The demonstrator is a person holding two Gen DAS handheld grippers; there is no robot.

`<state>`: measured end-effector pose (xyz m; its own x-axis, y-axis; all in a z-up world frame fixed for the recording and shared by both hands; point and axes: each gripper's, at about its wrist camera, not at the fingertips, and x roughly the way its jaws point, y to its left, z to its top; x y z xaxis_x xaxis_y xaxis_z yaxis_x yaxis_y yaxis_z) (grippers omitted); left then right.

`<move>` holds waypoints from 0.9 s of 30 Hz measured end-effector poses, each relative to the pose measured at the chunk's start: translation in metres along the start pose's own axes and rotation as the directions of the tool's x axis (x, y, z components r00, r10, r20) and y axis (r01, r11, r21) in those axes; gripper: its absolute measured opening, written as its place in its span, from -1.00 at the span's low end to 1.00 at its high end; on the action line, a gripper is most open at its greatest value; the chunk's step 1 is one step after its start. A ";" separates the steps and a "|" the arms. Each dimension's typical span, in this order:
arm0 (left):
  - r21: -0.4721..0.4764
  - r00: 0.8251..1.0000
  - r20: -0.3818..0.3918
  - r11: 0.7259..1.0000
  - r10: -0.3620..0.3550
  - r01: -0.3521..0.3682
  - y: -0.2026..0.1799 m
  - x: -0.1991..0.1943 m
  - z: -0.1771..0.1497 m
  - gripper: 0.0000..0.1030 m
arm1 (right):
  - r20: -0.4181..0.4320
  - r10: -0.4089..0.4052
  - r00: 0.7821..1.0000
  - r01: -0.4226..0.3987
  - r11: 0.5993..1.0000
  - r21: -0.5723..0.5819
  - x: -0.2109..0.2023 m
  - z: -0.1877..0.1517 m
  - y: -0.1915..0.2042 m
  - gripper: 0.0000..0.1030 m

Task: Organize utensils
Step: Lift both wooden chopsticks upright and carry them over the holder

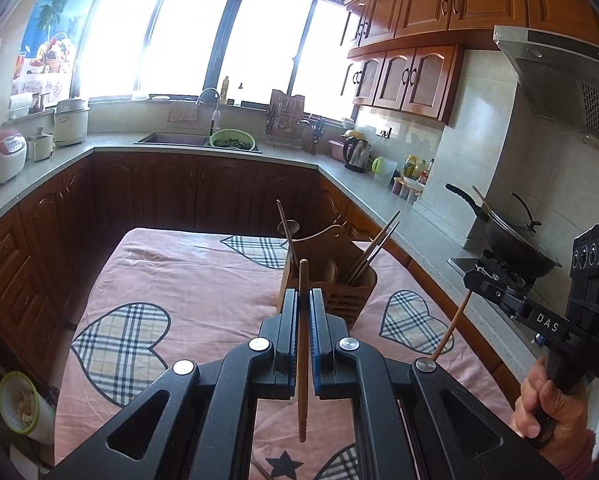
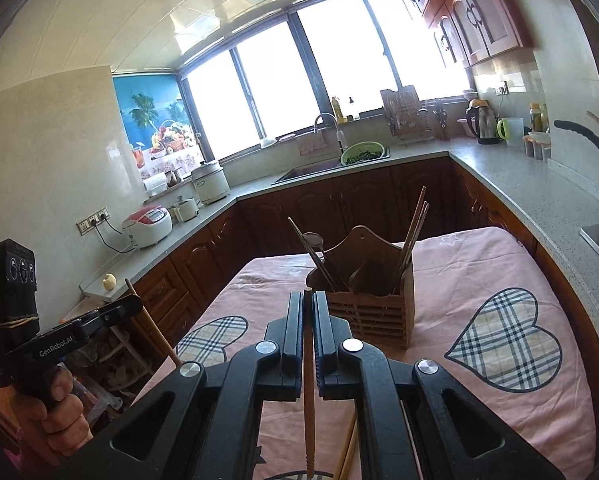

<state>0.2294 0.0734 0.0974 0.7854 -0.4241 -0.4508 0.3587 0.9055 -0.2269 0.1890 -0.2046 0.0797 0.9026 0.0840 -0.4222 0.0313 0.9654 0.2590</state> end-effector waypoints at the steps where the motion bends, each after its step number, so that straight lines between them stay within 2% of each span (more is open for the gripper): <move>1: -0.002 1.000 0.002 1.000 0.000 0.000 0.002 0.002 0.002 -0.93 | 0.006 -0.003 1.000 0.003 1.000 0.002 0.001 0.002 -0.002 -0.91; 8: -0.022 0.999 0.033 1.000 -0.002 0.003 0.010 0.015 0.015 -0.94 | 0.047 -0.031 0.998 0.030 0.999 0.024 0.007 0.015 -0.012 -0.91; 14: -0.026 0.996 0.087 0.999 -0.031 0.033 0.016 0.030 0.034 -0.94 | 0.093 -0.053 0.994 0.051 0.998 0.031 0.016 0.034 -0.020 -0.91; 27: -0.019 0.976 0.215 0.999 -0.033 0.038 0.024 0.078 0.053 -0.93 | 0.203 -0.094 0.975 0.086 0.995 0.049 0.028 0.075 -0.039 -0.91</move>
<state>0.3257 0.0630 0.1028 0.8633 -0.4403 -0.2468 0.3788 0.8883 -0.2598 0.2452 -0.2586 0.1234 0.9640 -0.0592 -0.2593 0.1297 0.9558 0.2640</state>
